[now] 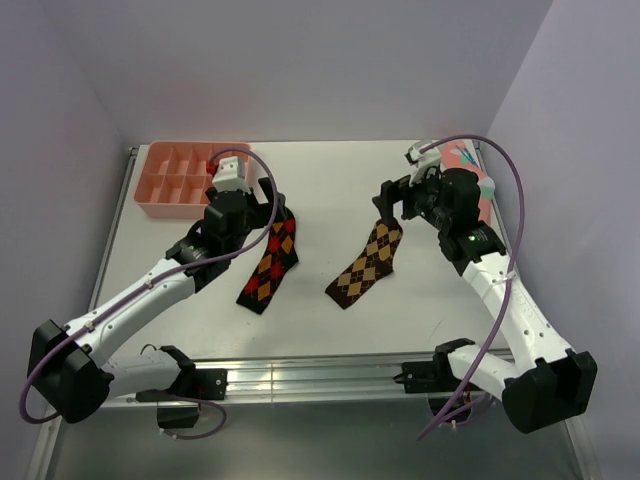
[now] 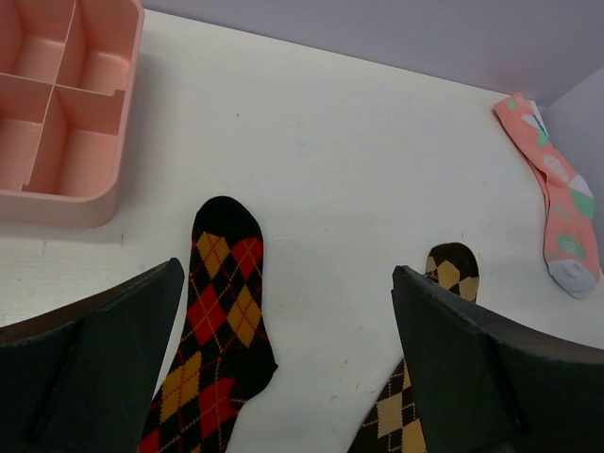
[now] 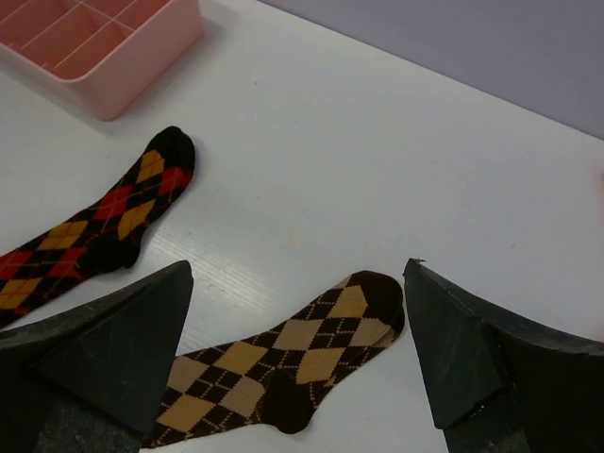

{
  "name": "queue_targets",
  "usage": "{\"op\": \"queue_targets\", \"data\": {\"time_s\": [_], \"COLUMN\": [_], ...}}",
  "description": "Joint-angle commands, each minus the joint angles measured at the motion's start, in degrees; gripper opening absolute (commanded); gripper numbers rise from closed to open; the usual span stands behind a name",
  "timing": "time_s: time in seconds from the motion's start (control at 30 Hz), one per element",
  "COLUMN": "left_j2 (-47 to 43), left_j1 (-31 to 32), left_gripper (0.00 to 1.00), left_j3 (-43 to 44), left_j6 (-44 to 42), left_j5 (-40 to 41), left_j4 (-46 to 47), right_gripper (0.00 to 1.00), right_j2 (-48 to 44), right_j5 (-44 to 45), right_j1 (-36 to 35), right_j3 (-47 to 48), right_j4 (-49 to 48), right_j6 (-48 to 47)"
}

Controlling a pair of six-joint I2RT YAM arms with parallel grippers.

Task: Roll the socks
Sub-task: Roll the sock at the center of the board.

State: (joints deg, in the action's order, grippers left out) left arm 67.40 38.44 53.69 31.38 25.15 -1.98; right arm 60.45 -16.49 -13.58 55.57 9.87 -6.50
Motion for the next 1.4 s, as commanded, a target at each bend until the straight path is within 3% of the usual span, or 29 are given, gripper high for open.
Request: {"op": "queue_targets", "data": {"time_s": [0.0, 0.23, 0.43, 0.6, 0.77, 1.07, 1.37], "left_j2": [0.3, 1.1, 0.5, -1.3, -3.2, -5.3, -5.5], "left_j1": [-0.2, -0.2, -0.2, -0.2, -0.2, -0.2, -0.2], "left_gripper": [0.99, 1.0, 1.0, 1.0, 0.99, 1.0, 0.99], "left_j3": [1.3, 1.8, 0.1, -3.5, -8.2, -12.5, -11.9], "left_j6": [1.1, 1.3, 3.1, 5.3, 7.0, 9.0, 8.5], "left_j5": [0.2, 0.3, 1.3, 1.0, 1.1, 0.7, 1.2], "left_j4": [0.7, 0.3, 0.1, 0.8, 3.3, 4.6, 3.6], "right_gripper": [1.0, 1.0, 0.82, 0.62, 0.42, 0.38, 0.38], "right_j2": [-0.7, -0.4, 5.3, 8.9, 12.4, 13.2, 21.4], "right_j5": [2.2, 2.2, 1.4, 3.2, 2.1, 2.7, 3.2], "right_j1": [0.2, 0.0, -1.7, -10.1, -14.3, -20.4, -26.3], "right_j3": [0.1, 0.1, 3.9, 2.0, -0.2, -6.8, -3.2], "right_j4": [-2.2, -0.1, 7.4, 10.3, 13.8, 14.0, 17.5], "right_j6": [-0.5, -3.8, -6.0, -9.0, -10.2, -8.2, -4.8]}}
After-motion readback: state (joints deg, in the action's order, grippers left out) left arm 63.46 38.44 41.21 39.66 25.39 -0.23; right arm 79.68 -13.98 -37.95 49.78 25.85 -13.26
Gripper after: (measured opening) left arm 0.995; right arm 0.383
